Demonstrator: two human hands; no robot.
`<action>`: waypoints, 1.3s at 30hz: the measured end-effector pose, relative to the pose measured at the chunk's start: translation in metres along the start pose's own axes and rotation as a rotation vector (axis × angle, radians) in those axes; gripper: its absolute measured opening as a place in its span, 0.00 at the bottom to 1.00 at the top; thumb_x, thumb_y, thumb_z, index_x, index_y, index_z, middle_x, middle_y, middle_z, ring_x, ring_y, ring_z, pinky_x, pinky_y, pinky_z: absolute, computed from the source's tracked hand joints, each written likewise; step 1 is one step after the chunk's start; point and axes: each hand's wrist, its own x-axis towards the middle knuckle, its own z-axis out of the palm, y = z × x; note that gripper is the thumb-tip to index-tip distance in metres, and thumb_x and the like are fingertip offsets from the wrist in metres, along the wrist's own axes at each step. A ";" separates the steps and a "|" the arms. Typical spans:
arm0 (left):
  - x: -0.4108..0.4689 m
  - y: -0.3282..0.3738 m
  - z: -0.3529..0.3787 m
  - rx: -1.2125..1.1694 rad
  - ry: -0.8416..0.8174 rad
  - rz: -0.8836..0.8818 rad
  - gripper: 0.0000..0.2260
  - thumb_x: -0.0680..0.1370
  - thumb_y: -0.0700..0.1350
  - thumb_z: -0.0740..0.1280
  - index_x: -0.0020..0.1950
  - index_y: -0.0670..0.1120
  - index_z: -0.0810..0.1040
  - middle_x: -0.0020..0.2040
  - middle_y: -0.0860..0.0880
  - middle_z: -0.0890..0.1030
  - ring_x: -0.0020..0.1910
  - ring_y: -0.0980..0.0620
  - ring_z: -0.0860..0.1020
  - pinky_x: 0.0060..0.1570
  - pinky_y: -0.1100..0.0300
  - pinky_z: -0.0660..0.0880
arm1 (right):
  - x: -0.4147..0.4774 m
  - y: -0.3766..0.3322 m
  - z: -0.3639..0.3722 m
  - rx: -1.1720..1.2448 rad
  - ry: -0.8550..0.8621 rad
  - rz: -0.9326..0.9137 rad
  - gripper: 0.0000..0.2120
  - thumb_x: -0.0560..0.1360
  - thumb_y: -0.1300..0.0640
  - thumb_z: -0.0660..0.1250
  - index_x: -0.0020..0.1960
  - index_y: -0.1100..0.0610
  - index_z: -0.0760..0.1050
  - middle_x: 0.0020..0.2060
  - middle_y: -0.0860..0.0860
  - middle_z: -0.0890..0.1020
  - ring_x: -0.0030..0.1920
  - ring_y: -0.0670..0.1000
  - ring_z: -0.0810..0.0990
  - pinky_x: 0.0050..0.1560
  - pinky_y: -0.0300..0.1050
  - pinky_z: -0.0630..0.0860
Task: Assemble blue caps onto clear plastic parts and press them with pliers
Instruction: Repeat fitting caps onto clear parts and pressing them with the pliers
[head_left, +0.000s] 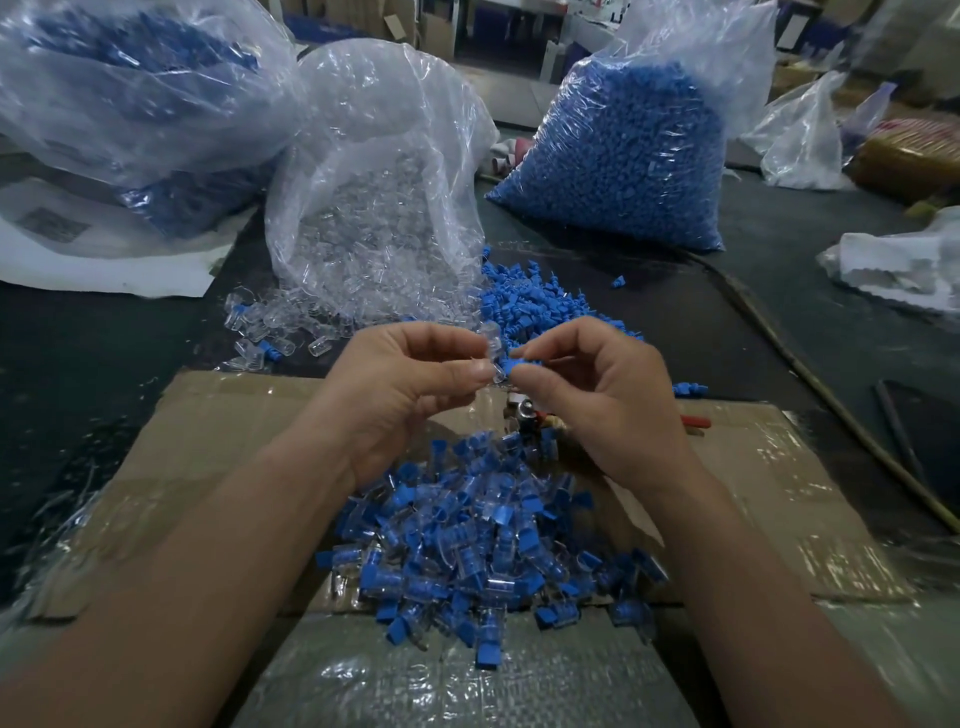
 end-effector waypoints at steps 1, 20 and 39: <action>0.000 0.000 -0.001 0.017 0.022 0.018 0.07 0.56 0.36 0.71 0.32 0.44 0.81 0.30 0.50 0.81 0.30 0.56 0.80 0.30 0.67 0.76 | 0.000 0.000 -0.002 0.031 0.025 0.018 0.09 0.69 0.63 0.72 0.38 0.52 0.75 0.36 0.49 0.83 0.36 0.48 0.81 0.39 0.42 0.80; 0.000 -0.004 0.000 0.228 0.036 0.067 0.03 0.70 0.39 0.68 0.37 0.43 0.76 0.28 0.52 0.79 0.27 0.57 0.78 0.26 0.68 0.73 | 0.008 0.018 -0.042 -0.109 0.229 0.274 0.07 0.69 0.59 0.72 0.35 0.52 0.77 0.30 0.47 0.82 0.31 0.46 0.80 0.37 0.43 0.77; -0.001 -0.002 -0.001 0.250 0.059 0.061 0.04 0.72 0.34 0.67 0.41 0.43 0.78 0.29 0.50 0.81 0.27 0.57 0.78 0.27 0.67 0.74 | 0.015 0.041 -0.051 -0.528 0.146 0.366 0.09 0.73 0.53 0.68 0.36 0.45 0.72 0.35 0.42 0.76 0.37 0.41 0.74 0.33 0.35 0.67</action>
